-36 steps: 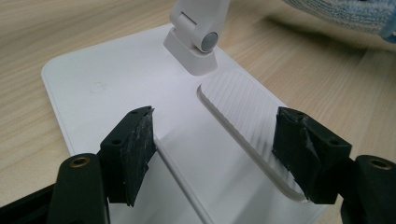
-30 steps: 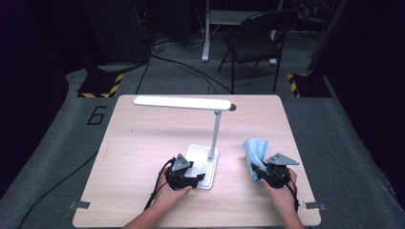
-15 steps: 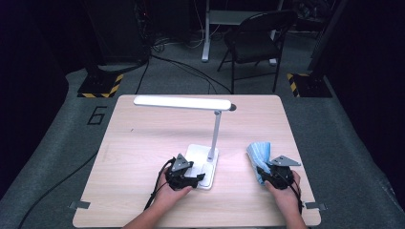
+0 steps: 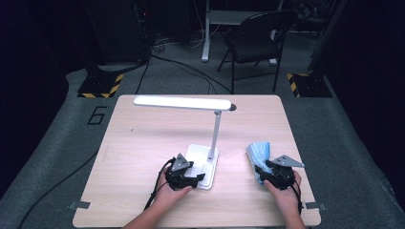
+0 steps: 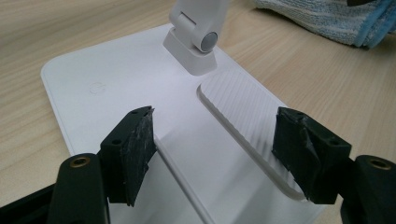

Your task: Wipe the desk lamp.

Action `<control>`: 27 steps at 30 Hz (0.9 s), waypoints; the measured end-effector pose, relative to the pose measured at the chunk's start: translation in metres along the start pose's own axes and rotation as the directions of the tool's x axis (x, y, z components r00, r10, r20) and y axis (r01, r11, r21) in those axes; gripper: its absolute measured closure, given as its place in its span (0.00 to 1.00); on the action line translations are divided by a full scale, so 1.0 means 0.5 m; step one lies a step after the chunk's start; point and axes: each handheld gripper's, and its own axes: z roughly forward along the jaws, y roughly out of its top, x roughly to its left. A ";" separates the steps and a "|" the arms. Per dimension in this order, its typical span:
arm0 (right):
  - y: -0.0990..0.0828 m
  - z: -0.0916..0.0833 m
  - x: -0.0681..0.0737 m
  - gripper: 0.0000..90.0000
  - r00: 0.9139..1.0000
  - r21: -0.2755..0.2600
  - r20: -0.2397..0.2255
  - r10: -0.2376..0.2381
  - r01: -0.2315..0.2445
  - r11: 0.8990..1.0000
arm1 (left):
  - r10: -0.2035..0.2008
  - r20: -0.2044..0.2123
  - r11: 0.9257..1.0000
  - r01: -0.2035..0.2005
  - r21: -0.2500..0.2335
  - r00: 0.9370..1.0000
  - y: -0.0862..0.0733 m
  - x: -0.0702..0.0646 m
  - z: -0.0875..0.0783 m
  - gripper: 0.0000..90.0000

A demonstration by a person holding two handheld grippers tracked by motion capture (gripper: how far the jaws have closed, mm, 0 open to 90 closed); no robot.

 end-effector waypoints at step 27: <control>0.091 0.027 0.112 0.51 0.986 -0.080 -0.132 -0.099 0.089 0.993 | 0.018 0.030 1.000 -0.018 0.019 0.999 -0.002 0.010 -0.025 0.39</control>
